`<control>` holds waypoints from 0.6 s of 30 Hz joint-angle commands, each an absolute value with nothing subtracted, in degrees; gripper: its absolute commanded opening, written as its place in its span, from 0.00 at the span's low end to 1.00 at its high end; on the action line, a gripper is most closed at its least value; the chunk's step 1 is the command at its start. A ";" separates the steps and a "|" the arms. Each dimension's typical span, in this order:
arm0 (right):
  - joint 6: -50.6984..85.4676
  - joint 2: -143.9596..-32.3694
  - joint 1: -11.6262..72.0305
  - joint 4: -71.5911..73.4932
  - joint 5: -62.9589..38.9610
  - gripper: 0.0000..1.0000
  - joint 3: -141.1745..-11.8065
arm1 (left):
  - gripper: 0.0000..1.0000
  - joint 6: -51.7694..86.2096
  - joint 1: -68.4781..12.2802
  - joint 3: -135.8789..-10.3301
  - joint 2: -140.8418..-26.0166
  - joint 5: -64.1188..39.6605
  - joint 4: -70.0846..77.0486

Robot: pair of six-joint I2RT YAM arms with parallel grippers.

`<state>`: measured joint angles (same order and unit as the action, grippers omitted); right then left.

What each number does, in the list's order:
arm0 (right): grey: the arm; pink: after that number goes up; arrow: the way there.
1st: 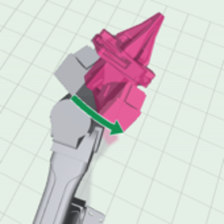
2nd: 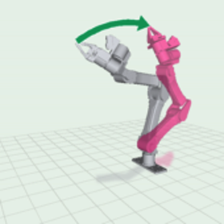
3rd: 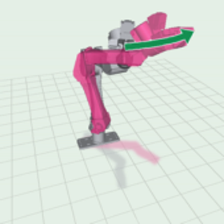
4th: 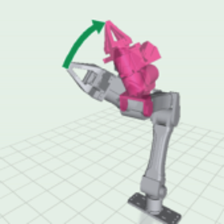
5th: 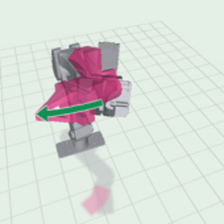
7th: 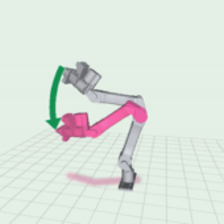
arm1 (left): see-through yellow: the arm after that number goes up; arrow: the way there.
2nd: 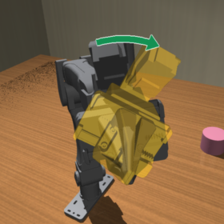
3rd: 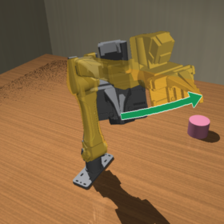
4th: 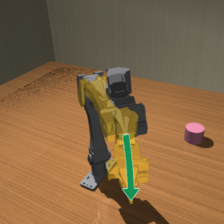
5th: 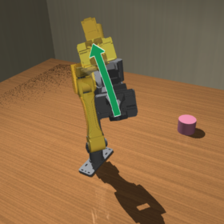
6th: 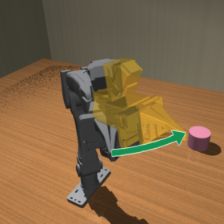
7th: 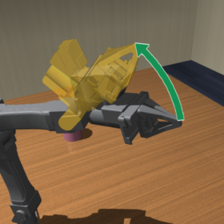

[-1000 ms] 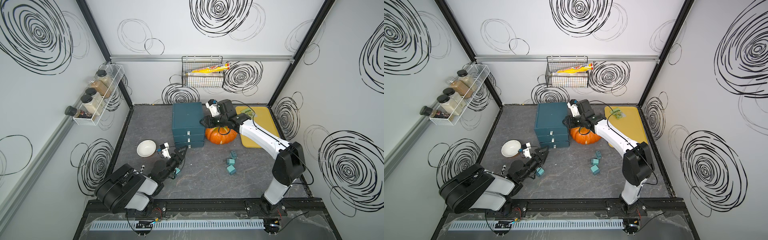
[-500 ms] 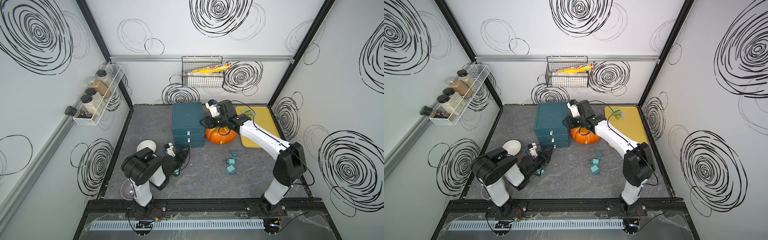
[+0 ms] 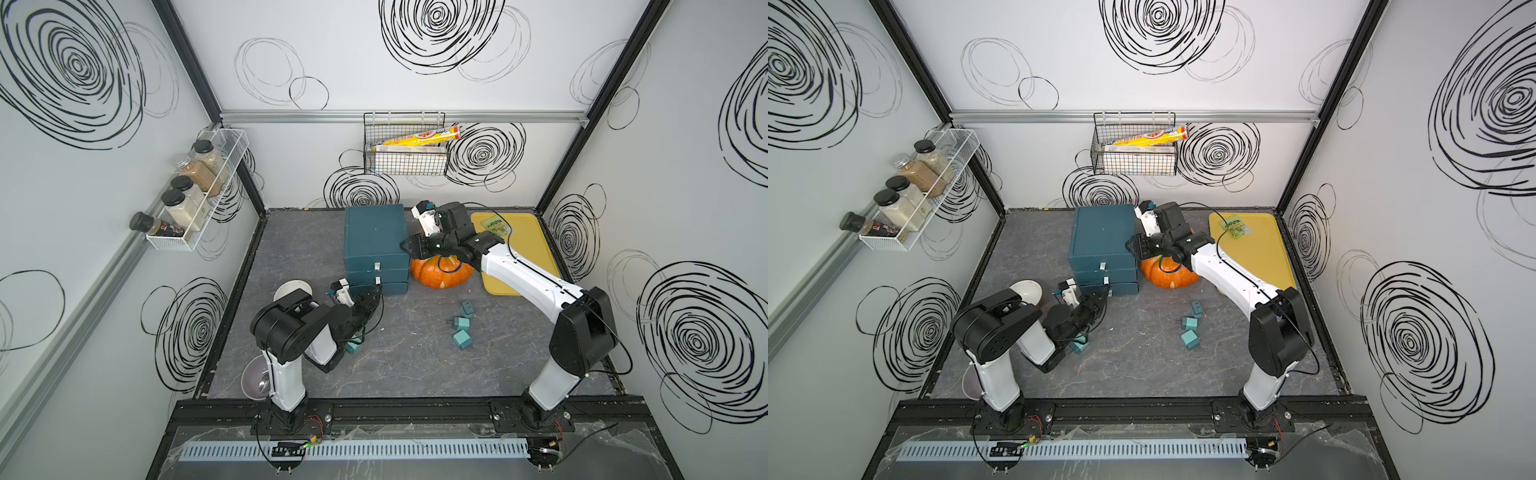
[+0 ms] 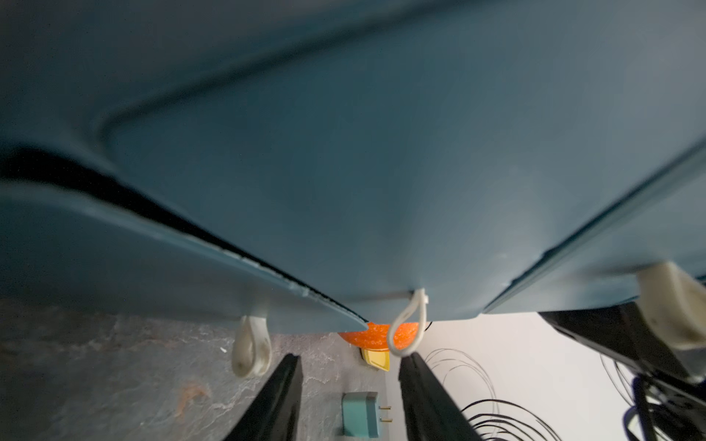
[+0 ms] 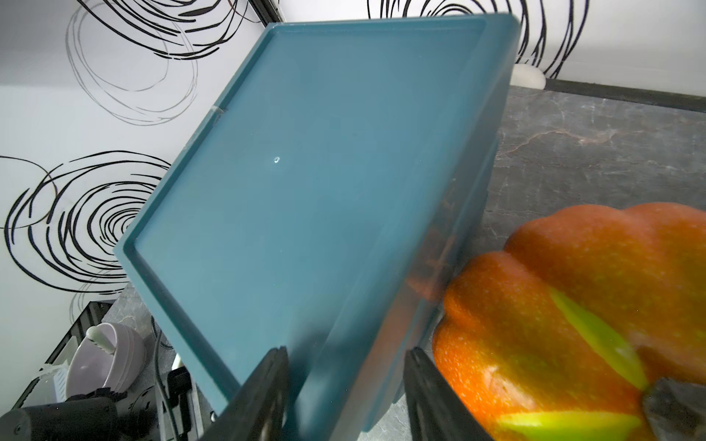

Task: Place the plugs into the drawer by color
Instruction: Open the drawer in the storage box.

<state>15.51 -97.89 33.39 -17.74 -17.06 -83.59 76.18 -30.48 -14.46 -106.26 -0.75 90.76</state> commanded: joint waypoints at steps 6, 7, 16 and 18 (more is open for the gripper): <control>13.58 -98.68 33.23 -22.76 -14.49 0.53 -80.84 | 0.58 71.83 -29.56 -15.49 -101.52 1.27 97.96; 13.62 -98.85 33.22 -22.74 -14.54 0.53 -80.86 | 0.58 72.14 -29.18 -16.28 -102.67 0.58 97.91; 13.27 -99.72 33.22 -22.86 -14.15 0.53 -80.77 | 0.35 76.16 -26.72 -19.90 -111.16 -5.87 105.20; 13.36 -99.92 33.22 -22.59 -14.17 0.53 -80.57 | 0.23 74.89 -26.78 -19.32 -109.46 -5.15 103.05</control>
